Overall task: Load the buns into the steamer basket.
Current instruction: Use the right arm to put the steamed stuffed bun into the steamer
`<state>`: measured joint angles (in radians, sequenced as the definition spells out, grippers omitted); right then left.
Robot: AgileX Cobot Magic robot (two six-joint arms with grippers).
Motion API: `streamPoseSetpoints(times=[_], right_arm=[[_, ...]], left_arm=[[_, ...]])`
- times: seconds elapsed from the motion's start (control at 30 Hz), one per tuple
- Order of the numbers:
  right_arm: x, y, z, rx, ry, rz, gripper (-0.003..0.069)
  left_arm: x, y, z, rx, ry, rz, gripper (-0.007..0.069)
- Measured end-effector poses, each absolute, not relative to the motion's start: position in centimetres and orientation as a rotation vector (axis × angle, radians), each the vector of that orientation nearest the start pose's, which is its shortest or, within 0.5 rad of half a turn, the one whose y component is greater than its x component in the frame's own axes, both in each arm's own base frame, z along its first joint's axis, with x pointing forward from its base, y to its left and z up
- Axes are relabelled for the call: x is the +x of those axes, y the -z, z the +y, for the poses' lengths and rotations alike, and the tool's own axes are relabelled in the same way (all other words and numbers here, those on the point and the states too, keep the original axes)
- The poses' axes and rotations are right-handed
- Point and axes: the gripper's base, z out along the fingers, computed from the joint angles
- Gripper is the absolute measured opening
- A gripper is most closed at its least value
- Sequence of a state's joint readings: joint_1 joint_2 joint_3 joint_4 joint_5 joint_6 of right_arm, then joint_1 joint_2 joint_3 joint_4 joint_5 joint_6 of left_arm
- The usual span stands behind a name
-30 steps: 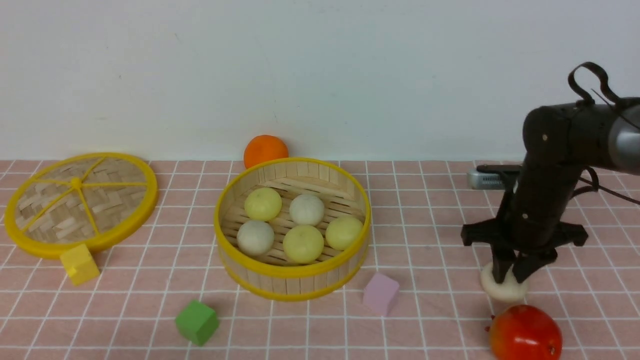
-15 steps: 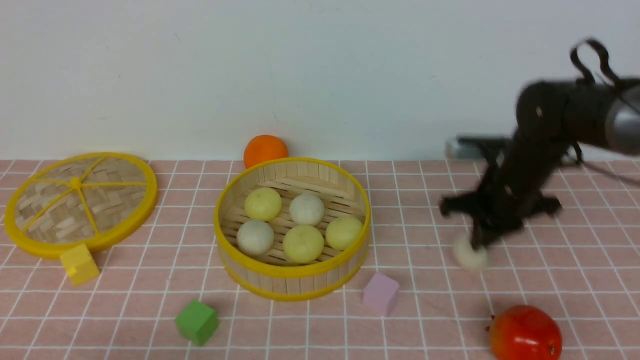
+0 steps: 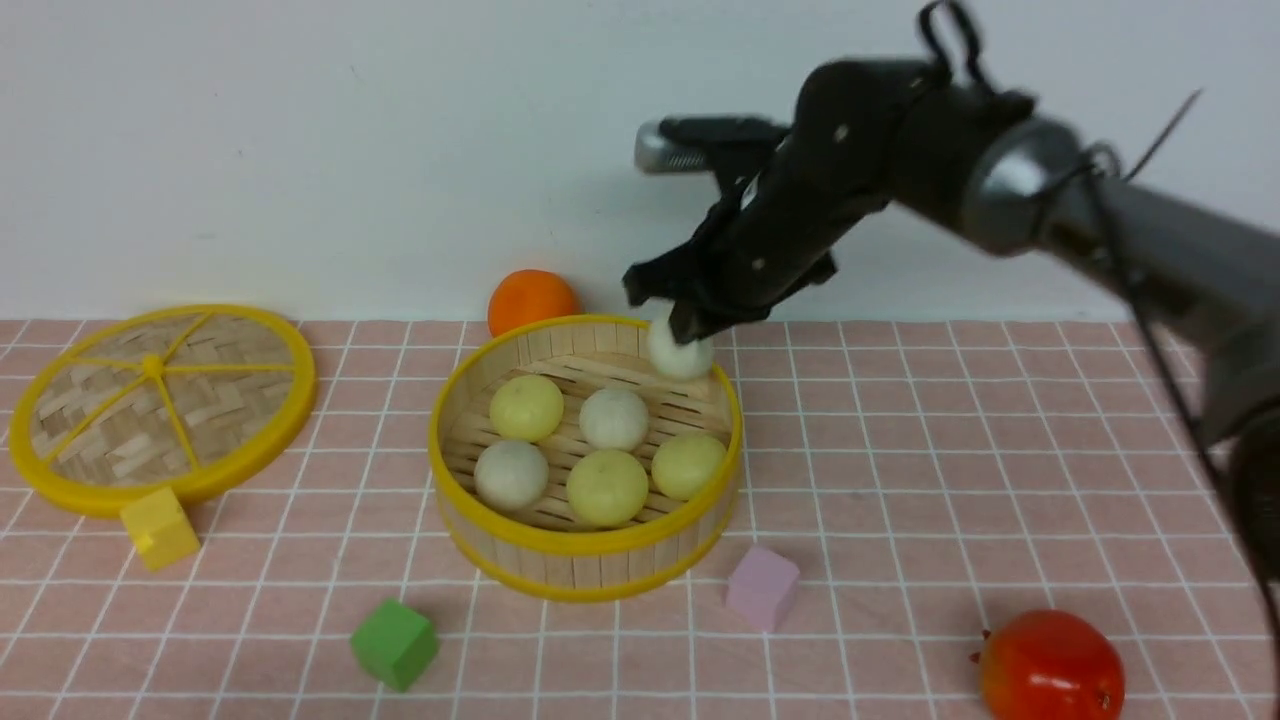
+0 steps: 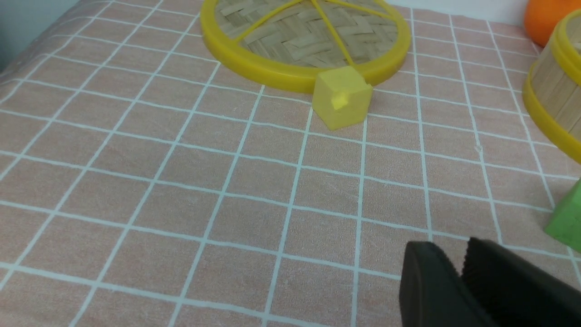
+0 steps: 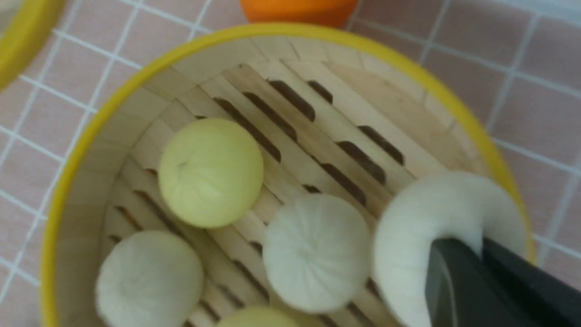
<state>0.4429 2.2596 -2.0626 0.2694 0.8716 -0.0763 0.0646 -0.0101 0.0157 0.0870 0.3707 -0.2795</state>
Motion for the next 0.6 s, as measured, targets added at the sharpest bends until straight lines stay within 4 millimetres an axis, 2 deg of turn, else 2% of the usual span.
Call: streamPoseSetpoints(times=[0.1, 0.3, 0.53, 0.6], right_arm=[[45.8, -22.4, 23.8, -0.502, -0.503, 2.547, 0.0027], [46.1, -21.0, 23.8, -0.511, -0.480, 2.573, 0.0027], [46.4, -20.7, 23.5, -0.478, -0.455, 2.582, 0.0029], [46.4, -20.8, 23.5, -0.467, -0.454, 2.584, 0.0055]], left_arm=[[5.2, -17.5, 0.6, -0.265, 0.064, 1.840, 0.0168], [5.2, -17.5, 0.6, -0.265, 0.064, 1.840, 0.0173], [5.2, -17.5, 0.6, -0.265, 0.064, 1.840, 0.0174], [5.2, -17.5, 0.6, -0.265, 0.064, 1.840, 0.0174]])
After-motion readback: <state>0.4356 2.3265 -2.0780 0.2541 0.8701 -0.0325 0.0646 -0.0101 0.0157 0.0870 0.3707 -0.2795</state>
